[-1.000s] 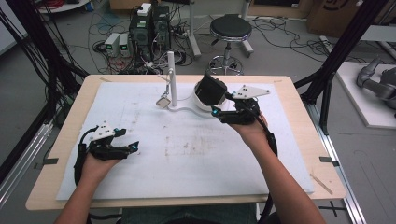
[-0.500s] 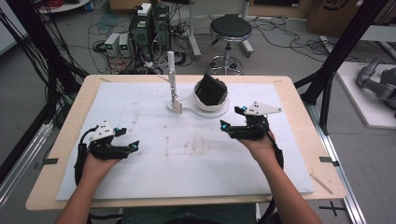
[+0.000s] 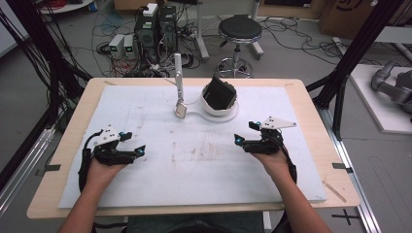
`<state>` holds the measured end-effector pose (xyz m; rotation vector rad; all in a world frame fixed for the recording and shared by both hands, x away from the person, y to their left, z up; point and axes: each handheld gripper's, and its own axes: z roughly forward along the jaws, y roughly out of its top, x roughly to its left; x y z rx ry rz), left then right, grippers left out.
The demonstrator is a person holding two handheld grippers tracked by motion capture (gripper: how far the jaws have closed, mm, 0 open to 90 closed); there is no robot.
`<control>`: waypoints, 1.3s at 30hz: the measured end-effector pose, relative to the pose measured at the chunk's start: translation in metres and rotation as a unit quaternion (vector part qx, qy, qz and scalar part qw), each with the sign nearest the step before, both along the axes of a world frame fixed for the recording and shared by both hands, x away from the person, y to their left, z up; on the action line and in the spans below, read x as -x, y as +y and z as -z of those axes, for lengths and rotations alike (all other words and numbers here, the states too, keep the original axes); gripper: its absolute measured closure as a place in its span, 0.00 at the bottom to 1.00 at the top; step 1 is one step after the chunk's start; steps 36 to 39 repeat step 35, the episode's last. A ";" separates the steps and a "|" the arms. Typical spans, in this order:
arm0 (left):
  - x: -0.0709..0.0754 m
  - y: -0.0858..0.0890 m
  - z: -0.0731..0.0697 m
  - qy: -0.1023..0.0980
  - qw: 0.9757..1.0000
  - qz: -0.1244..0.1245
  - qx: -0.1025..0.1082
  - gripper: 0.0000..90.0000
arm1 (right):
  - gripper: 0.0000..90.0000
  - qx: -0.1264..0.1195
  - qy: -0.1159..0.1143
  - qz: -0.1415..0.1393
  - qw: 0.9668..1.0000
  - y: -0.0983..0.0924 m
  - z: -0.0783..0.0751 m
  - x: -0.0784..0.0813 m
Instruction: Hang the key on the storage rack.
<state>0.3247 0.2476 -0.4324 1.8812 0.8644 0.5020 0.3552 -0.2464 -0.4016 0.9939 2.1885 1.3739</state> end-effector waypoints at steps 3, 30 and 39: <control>0.000 0.000 0.000 0.000 1.000 0.003 -0.002 0.26 | 0.22 0.000 -0.003 0.003 1.000 0.000 0.000 -0.001; 0.000 0.000 0.001 0.001 1.000 0.005 -0.003 0.26 | 0.22 0.026 0.011 -0.004 1.000 0.007 0.005 -0.003; 0.000 0.000 0.001 0.001 1.000 0.005 -0.004 0.26 | 0.22 0.027 0.010 -0.004 1.000 0.006 0.005 -0.004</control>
